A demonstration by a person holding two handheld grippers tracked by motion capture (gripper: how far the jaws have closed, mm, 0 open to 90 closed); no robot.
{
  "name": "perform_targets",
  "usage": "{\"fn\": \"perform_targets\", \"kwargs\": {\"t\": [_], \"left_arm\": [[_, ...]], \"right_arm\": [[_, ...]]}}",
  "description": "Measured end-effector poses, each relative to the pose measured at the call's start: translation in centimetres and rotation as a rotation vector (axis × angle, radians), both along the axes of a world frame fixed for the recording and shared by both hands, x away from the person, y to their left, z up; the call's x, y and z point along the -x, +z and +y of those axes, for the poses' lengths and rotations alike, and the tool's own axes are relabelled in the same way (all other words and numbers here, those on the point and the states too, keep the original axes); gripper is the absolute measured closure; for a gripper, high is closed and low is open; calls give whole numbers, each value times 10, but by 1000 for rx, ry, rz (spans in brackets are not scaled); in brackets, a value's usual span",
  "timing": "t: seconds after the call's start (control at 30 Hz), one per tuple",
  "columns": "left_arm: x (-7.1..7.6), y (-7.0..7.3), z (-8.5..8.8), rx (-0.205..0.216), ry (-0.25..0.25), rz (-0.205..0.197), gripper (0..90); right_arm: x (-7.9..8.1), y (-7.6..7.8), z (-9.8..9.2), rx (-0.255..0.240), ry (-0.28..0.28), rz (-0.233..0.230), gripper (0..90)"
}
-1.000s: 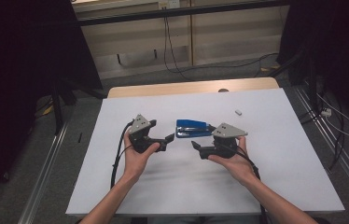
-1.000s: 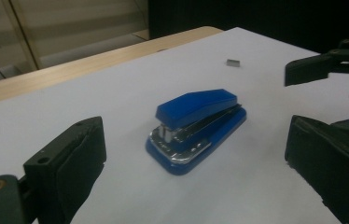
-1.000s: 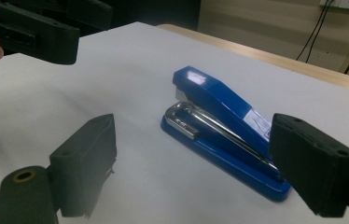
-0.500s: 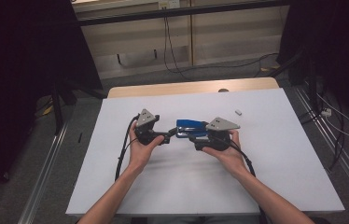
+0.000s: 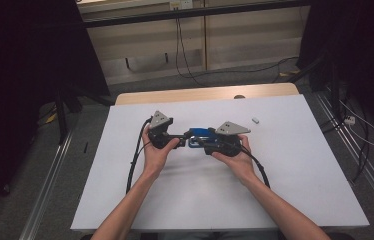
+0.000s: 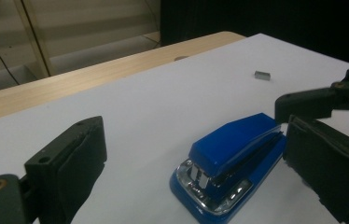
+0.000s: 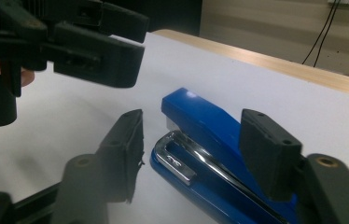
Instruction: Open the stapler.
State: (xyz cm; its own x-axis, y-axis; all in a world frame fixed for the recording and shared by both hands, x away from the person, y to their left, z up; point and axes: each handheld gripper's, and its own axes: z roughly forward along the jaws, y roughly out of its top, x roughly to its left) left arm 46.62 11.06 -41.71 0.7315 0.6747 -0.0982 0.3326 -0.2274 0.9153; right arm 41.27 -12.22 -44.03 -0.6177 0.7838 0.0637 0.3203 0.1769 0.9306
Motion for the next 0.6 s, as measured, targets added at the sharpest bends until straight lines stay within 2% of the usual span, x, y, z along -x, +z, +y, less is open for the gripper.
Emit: {"fn": "perform_targets", "kwargs": {"t": [0.1,0.2,0.3,0.43,0.5,0.6], "left_arm": [[1,1,1,-26,-1,-24,75],[0,2,5,-50,-1,-30,67],[-2,1,9,-50,1,-22,54],[-2,-1,7,-82,0,-52,56],[-2,-2,6,-78,-11,-40,62],[-1,-5,2,-92,-25,-30,71]], "right_arm": [[-1,-2,0,-2,10,4,520],[-2,-4,1,-22,20,7,622],[-2,-6,3,-7,38,9,721],[-1,-8,4,15,46,10,828],[0,-8,4,26,44,-4,893],[0,-8,4,30,64,-3,900]]}}
